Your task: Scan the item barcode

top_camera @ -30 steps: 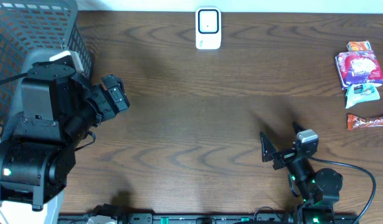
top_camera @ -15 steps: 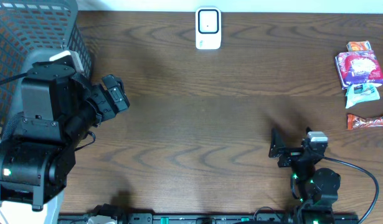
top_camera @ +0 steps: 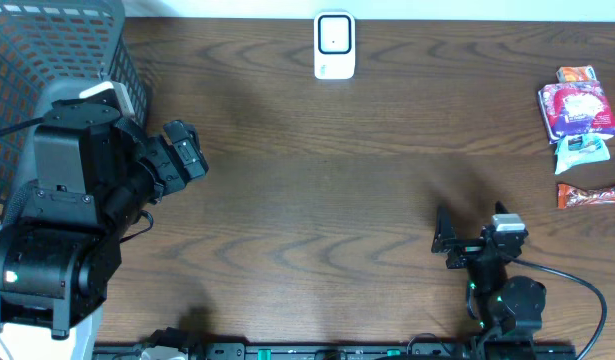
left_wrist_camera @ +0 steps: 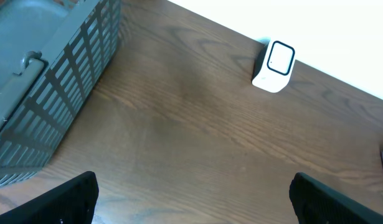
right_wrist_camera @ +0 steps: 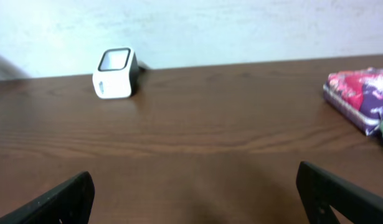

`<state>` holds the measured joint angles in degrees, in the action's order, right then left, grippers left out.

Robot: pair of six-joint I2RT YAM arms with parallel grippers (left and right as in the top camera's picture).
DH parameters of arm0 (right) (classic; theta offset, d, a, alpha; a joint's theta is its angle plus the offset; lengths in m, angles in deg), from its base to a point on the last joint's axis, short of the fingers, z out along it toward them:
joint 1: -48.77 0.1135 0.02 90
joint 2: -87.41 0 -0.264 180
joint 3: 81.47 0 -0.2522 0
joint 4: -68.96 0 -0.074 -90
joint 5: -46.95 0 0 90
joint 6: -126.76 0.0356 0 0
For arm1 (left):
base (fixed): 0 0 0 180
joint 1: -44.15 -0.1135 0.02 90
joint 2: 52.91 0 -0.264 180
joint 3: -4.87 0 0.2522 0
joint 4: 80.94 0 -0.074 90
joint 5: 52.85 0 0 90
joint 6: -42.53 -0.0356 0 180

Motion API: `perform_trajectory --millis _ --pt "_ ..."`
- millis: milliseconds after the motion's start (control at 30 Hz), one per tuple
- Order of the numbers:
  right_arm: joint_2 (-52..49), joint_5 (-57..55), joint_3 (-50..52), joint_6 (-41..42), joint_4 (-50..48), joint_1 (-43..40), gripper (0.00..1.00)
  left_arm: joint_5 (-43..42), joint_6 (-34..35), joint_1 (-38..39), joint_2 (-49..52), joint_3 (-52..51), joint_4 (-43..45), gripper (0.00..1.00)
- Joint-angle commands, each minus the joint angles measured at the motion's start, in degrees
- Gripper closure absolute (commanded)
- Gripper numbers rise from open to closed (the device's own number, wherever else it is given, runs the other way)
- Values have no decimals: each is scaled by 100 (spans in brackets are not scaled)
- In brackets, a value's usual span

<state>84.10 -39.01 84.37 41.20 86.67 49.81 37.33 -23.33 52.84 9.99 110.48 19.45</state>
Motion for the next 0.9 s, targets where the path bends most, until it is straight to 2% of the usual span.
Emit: perform_trajectory --millis 0,867 --pt "232 -72 9 -201 37 57 1 33 -50 -11 -4 11 -13 2" --pt "304 -68 9 -433 46 55 1 33 -50 -11 -4 11 -13 2"
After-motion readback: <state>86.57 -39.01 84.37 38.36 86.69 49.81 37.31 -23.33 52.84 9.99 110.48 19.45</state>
